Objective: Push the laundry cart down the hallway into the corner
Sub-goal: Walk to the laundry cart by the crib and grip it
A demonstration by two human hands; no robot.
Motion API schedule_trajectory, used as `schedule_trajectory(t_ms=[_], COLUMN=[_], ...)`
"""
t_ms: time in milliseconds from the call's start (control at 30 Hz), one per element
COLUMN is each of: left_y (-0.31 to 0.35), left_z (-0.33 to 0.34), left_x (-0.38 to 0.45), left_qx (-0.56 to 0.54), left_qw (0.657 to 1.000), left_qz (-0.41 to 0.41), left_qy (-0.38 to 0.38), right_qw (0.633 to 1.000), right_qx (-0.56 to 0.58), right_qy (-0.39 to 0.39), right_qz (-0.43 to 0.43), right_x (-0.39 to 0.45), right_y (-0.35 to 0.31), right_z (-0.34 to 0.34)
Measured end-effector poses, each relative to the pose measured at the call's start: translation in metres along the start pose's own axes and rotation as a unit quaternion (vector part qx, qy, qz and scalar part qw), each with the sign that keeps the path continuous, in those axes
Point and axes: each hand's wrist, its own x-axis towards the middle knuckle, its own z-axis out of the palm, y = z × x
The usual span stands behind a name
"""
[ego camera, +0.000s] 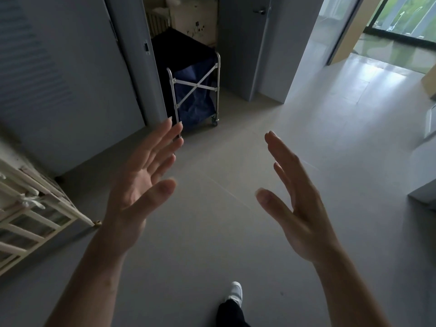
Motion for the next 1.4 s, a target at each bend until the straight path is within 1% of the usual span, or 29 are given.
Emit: schedule_trajectory(t_ms=[367, 600, 767, 933, 1167, 1300, 1400], left_y=[-0.044, -0.074, -0.104, -0.14, -0.181, -0.199, -0.215], left_z=[0.038, 0.04, 0.026, 0.003, -0.042, -0.068, -0.084], left_x=[0.118, 0.167, 0.215, 0.272, 0.369, 0.415, 0.446], left_qx=[0.023, 0.028, 0.017, 0.008, -0.005, -0.029, -0.025], left_qw=[1.0, 0.999, 0.999, 0.999, 1.0, 0.999, 1.0], left_qz=[0.0, -0.013, -0.02, -0.015, -0.005, -0.009, -0.007], left_qy=[0.022, 0.033, 0.04, 0.032, 0.008, -0.008, -0.017], right_qw=[1.0, 0.999, 0.999, 0.999, 1.0, 1.0, 1.0], right_qx=[0.01, 0.038, 0.033, 0.021, 0.009, -0.002, -0.002], right_qy=[-0.018, -0.029, -0.04, -0.036, -0.025, -0.013, -0.005], right_qz=[-0.013, -0.011, -0.012, -0.015, -0.008, 0.004, 0.008], right_x=[0.111, 0.168, 0.22, 0.28, 0.382, 0.434, 0.465], right_y=[0.071, 0.105, 0.136, 0.163, 0.192, 0.203, 0.211], right_z=[-0.054, -0.063, -0.057, -0.049, -0.024, -0.006, 0.004])
